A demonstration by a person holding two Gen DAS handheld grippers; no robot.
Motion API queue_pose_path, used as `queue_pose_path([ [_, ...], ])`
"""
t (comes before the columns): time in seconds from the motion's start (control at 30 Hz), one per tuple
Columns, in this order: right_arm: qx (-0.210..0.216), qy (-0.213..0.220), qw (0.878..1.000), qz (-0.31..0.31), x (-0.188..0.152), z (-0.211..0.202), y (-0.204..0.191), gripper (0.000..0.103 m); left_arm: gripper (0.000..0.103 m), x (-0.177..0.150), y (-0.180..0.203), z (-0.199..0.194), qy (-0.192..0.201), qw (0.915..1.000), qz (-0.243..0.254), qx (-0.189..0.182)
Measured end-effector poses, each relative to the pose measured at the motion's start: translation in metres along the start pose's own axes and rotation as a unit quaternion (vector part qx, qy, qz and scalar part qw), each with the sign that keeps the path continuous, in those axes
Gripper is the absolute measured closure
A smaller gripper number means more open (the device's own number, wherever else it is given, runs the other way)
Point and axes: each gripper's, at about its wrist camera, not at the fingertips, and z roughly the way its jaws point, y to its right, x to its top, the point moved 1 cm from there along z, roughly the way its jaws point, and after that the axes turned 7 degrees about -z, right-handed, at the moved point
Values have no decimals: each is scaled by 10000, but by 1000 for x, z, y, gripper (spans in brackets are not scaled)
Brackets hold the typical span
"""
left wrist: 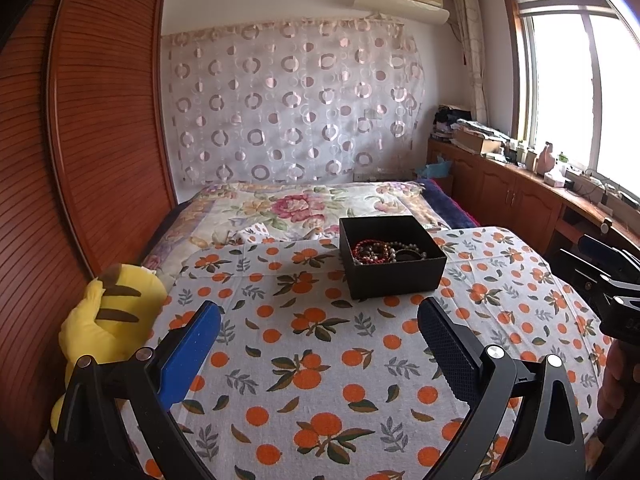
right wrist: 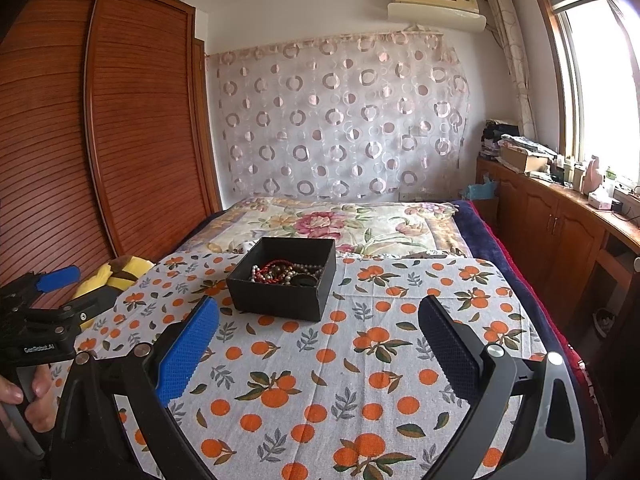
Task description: Organize jewelry
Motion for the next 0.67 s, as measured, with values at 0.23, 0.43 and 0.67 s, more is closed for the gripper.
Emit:
queue_pose_path([
  [0.23,15,14,10000,4,1,-1,-2,3,8,0,1,-2,11,10000,2,-5],
  [0.43,17,41,10000,1,2,-3,-5,3,8,0,1,-3,9,10000,4,-7],
  [0.67,21,52,10000,6,2,-4,-6,3,8,1,1,-3,13,10000,-10,-11],
])
